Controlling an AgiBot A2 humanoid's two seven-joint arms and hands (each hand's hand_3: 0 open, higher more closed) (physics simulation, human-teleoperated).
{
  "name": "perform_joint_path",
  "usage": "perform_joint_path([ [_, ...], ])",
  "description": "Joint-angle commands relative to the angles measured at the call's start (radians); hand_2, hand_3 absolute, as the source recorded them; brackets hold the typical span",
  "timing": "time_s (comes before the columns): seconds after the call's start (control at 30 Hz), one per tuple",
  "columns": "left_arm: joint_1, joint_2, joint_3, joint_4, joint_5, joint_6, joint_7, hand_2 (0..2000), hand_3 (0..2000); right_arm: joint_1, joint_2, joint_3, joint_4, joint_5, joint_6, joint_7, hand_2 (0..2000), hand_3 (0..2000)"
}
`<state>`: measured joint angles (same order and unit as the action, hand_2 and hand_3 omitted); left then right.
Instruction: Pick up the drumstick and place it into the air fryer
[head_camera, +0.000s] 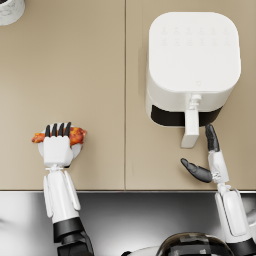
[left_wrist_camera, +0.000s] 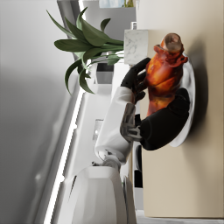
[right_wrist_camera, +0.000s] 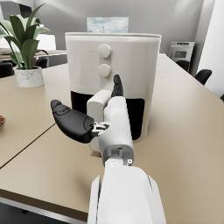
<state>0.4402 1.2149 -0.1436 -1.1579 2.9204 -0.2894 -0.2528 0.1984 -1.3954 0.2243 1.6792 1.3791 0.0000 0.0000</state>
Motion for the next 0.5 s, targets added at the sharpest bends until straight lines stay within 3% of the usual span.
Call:
perform_joint_path([
  [0.03,0.02,-0.001,0.017,0.076,0.0,0.029,-0.006,2000,1307,0.013,-0.007,0.0,-0.001,0.0,0.0,0.0,0,0],
  [0.1,0.038,-0.003,0.016,0.09,0.0,0.085,-0.014,2000,1960,0.015,-0.012,0.008,-0.002,0.0,0.0,0.0,0,0],
  [0.23,0.051,0.0,0.013,0.04,0.0,0.136,0.024,2000,2000,0.016,-0.019,-0.001,0.014,0.0,0.0,0.0,0,0],
  [0.4,0.006,0.009,0.002,-0.174,-0.001,0.272,0.181,2000,2000,0.023,-0.03,0.007,-0.059,0.0,0.0,0.0,0,0],
  [0.5,-0.017,0.014,-0.008,-0.342,-0.001,0.291,0.226,2000,2000,0.038,-0.041,0.02,-0.115,0.0,0.0,0.0,0,0],
])
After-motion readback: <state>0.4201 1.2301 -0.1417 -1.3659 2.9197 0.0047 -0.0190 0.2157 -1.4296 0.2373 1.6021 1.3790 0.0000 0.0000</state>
